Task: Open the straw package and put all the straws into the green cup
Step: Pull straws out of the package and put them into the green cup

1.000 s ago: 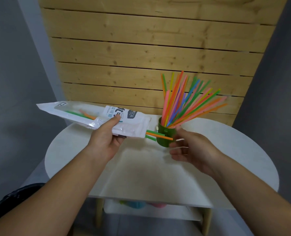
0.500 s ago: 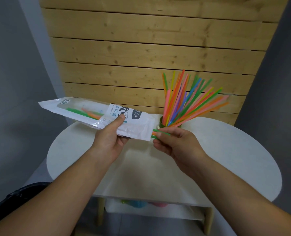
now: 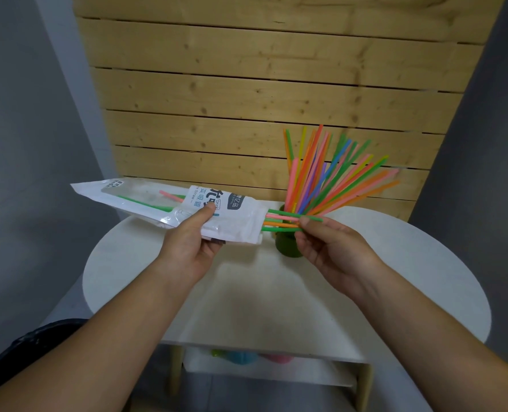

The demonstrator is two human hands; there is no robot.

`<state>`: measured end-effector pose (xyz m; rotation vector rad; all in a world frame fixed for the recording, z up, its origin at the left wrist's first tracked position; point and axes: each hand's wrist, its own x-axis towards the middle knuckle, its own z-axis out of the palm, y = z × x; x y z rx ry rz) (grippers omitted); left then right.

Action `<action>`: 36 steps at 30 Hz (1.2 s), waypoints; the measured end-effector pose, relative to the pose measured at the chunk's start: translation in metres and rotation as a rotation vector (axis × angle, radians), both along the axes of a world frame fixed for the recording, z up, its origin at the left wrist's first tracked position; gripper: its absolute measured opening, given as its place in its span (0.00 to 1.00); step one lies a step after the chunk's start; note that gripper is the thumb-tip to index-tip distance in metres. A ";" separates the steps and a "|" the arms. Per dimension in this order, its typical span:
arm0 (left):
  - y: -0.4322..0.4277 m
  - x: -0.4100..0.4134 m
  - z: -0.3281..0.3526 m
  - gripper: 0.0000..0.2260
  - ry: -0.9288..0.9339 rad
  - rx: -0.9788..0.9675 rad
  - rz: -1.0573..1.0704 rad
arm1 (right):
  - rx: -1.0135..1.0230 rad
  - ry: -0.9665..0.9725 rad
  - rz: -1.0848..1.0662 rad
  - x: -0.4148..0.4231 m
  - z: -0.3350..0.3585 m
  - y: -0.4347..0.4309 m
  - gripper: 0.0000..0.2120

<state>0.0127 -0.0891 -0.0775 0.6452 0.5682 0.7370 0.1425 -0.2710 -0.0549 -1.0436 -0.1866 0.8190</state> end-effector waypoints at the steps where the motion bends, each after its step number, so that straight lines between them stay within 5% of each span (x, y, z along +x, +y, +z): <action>1: 0.000 0.000 0.000 0.15 -0.002 -0.001 -0.002 | 0.012 0.007 0.009 -0.001 -0.001 0.000 0.03; 6: -0.002 0.000 0.001 0.17 -0.010 -0.003 -0.015 | -0.026 -0.086 0.010 -0.003 -0.003 0.002 0.03; 10: -0.002 0.000 0.002 0.16 -0.010 0.010 -0.017 | -0.041 -0.171 -0.021 -0.005 -0.001 0.004 0.14; 20: -0.005 0.000 0.004 0.16 -0.016 0.018 -0.036 | -0.147 -0.322 -0.068 0.001 -0.003 0.004 0.01; 28: -0.005 -0.001 0.006 0.14 -0.023 -0.019 -0.024 | 0.011 -0.131 -0.074 -0.014 -0.011 0.007 0.35; 36: -0.004 -0.003 0.008 0.10 -0.022 -0.017 -0.010 | 0.157 -0.076 -0.040 -0.020 -0.016 0.017 0.27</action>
